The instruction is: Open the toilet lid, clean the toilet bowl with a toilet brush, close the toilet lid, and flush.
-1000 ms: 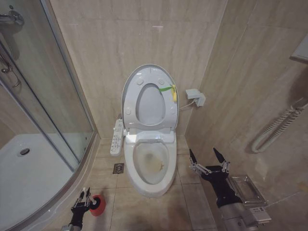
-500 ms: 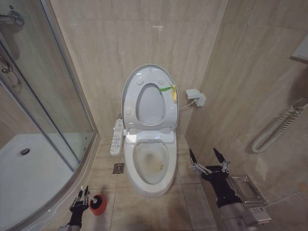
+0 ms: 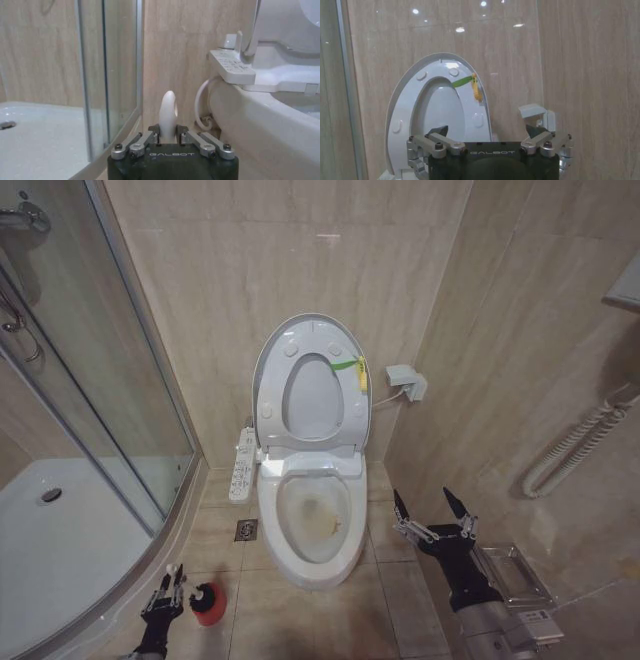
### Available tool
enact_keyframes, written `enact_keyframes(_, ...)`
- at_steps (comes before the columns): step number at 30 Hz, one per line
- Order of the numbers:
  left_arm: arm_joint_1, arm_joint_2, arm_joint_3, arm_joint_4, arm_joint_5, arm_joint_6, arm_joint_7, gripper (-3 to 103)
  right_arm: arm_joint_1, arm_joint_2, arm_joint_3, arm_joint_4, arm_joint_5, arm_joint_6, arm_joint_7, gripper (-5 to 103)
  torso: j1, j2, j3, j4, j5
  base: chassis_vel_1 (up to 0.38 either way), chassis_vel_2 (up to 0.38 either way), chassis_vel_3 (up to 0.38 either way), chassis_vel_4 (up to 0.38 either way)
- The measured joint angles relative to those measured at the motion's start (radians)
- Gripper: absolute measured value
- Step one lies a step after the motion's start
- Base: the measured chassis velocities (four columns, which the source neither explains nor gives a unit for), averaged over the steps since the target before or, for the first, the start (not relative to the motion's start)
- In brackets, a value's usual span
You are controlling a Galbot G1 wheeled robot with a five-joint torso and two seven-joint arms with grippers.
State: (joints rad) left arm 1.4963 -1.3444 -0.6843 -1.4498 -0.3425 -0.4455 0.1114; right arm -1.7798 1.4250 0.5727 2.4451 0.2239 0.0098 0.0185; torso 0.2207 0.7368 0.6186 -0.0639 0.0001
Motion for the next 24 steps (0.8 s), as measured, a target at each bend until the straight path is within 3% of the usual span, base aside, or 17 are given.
enact_keyframes(8,0.103,0.011,-0.038,-0.159,-0.006,0.018,-0.007,21,0.000,0.000,0.000,0.000,0.000,0.000,0.000,100,0.000,0.000,0.000,-0.0001,0.0000,0.000,0.000,0.000,0.000)
enact_keyframes(13,0.155,0.009,-0.042,-0.318,-0.040,0.060,-0.004,21,0.000,0.000,0.000,0.000,0.000,0.000,0.000,100,0.000,0.000,0.000,0.0000,0.0000,0.000,0.000,0.000,0.000)
enact_keyframes(19,0.172,0.022,-0.038,-0.495,-0.092,0.116,0.036,21,0.000,0.000,0.000,0.000,0.000,0.000,0.000,100,0.000,0.000,0.000,-0.0001,-0.0001,0.000,0.000,0.000,0.000)
enact_keyframes(24,0.164,0.047,-0.036,-0.567,-0.104,0.168,0.071,21,0.000,0.000,0.000,0.000,0.000,0.000,0.000,100,0.000,0.000,0.000,0.0000,0.0000,0.000,0.000,0.000,0.000)
